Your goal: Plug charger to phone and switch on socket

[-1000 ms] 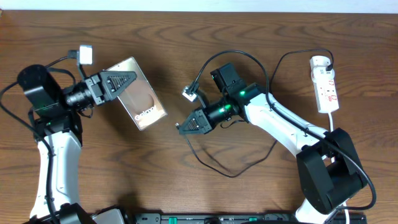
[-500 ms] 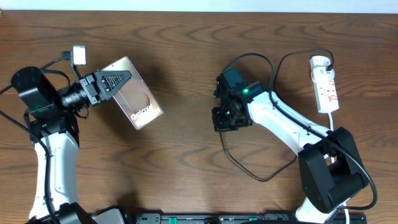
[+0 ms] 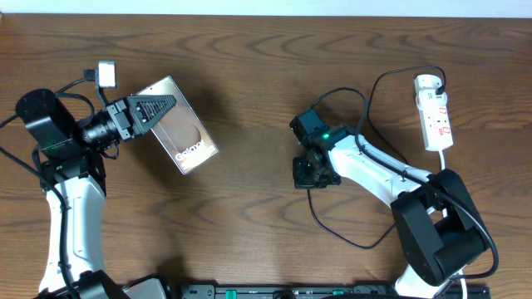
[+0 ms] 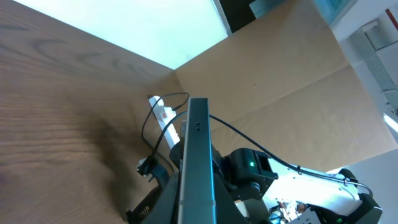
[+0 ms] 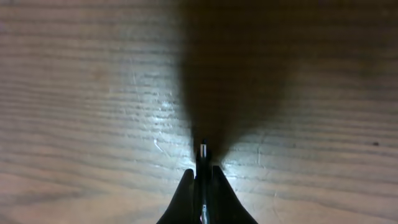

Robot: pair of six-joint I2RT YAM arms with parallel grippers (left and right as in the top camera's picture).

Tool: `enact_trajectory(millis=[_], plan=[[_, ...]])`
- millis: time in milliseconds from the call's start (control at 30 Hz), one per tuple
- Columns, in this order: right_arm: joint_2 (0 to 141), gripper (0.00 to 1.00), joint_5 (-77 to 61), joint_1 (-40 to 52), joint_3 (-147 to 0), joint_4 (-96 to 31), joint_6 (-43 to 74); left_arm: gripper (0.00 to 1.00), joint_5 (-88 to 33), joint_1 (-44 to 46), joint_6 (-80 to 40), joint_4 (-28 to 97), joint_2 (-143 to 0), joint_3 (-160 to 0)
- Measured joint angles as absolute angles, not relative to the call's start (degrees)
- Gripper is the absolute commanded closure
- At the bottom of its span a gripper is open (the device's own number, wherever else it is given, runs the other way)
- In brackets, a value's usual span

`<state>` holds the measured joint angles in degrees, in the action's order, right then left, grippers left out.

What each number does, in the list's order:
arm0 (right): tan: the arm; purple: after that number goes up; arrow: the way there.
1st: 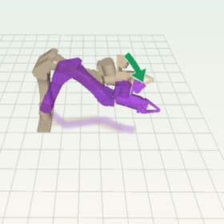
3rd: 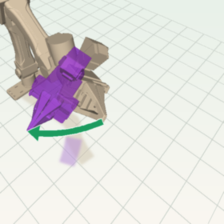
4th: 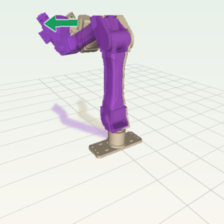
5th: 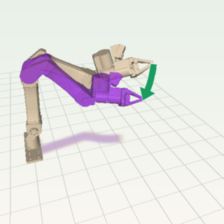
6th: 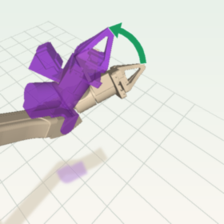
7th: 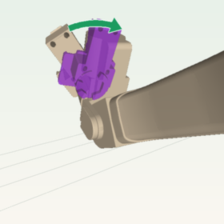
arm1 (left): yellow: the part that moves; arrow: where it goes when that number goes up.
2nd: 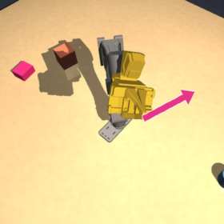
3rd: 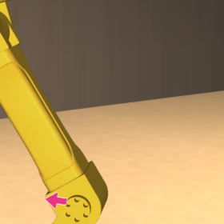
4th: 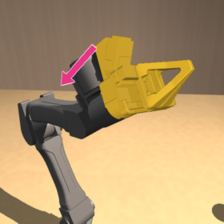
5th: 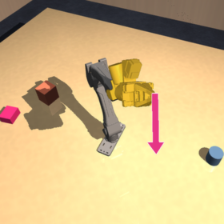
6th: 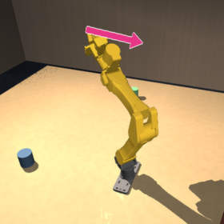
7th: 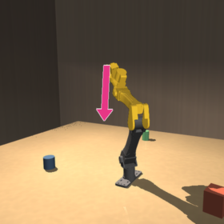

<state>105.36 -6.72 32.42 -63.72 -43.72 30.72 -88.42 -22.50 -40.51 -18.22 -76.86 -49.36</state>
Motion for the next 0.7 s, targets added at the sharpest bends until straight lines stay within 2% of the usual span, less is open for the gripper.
enact_trajectory(millis=[233, 267, 433, 700], plan=[[105.36, 0.37, -6.13, 32.42, -63.72, -43.53, 32.21, 0.93, -88.42, -22.5, -40.51, -18.22, -76.86, -49.36], [105.36, 0.33, -6.15, 32.42, -63.72, -43.51, 32.16, 0.93, -88.4, -22.5, -40.51, -18.22, -76.86, -49.36], [105.36, 0.26, -6.11, 32.42, -63.72, -43.55, 32.47, 0.92, -88.4, -22.5, -40.51, -18.22, -76.86, -49.36], [105.36, 0.26, -6.04, 32.67, -63.72, -45.01, 34.15, 0.93, -88.42, -22.5, -40.51, -18.22, -76.86, -49.36]])
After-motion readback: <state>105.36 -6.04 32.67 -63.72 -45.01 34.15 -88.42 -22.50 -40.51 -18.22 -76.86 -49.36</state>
